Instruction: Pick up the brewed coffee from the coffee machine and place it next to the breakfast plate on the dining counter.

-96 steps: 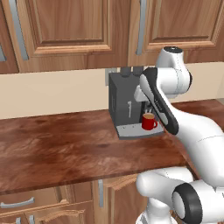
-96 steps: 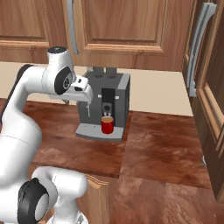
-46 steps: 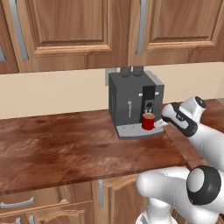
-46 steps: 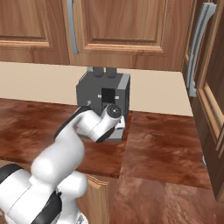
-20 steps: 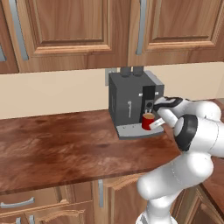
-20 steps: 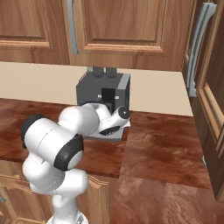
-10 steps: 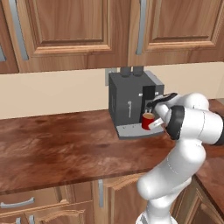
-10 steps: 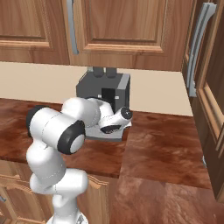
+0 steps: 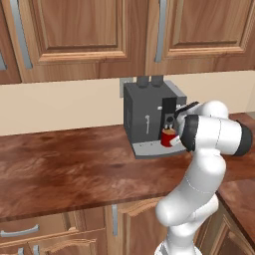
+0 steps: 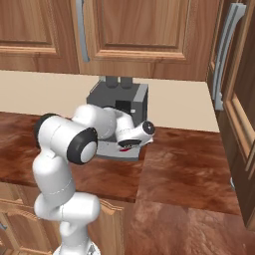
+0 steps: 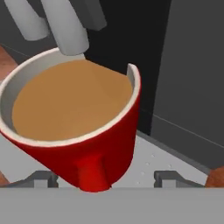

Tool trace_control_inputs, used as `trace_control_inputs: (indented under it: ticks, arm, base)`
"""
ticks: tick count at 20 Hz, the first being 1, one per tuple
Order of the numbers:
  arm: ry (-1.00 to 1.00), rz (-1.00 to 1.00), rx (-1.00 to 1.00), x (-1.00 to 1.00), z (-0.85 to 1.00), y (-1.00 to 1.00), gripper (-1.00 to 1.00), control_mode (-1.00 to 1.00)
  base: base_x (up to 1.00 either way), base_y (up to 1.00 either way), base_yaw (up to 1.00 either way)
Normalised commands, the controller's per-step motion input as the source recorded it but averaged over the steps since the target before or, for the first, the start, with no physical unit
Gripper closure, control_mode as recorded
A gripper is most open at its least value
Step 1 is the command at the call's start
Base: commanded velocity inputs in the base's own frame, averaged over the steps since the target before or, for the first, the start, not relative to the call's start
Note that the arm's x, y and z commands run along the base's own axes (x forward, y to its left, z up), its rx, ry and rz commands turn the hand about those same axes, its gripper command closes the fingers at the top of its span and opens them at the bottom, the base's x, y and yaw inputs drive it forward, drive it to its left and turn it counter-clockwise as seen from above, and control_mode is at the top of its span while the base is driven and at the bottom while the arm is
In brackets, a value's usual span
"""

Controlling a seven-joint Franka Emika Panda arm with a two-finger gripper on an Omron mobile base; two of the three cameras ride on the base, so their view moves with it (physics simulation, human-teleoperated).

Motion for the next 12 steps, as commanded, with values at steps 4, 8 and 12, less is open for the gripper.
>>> trace_control_inputs:
  ticks: [4, 8, 12]
  arm:
    - [0.00, 0.04, 0.00, -0.08, -0.07, 0.00, 1.00, -1.00]
    - [0.00, 0.03, 0.00, -0.43, 0.00, 0.00, 1.00, -1.00]
    - [0.00, 0.04, 0.00, -0.54, 0.00, 0.00, 1.00, -1.00]
  base:
    - [0.00, 0.00, 0.00]
    - [0.00, 0.00, 0.00]
    - [0.00, 0.00, 0.00]
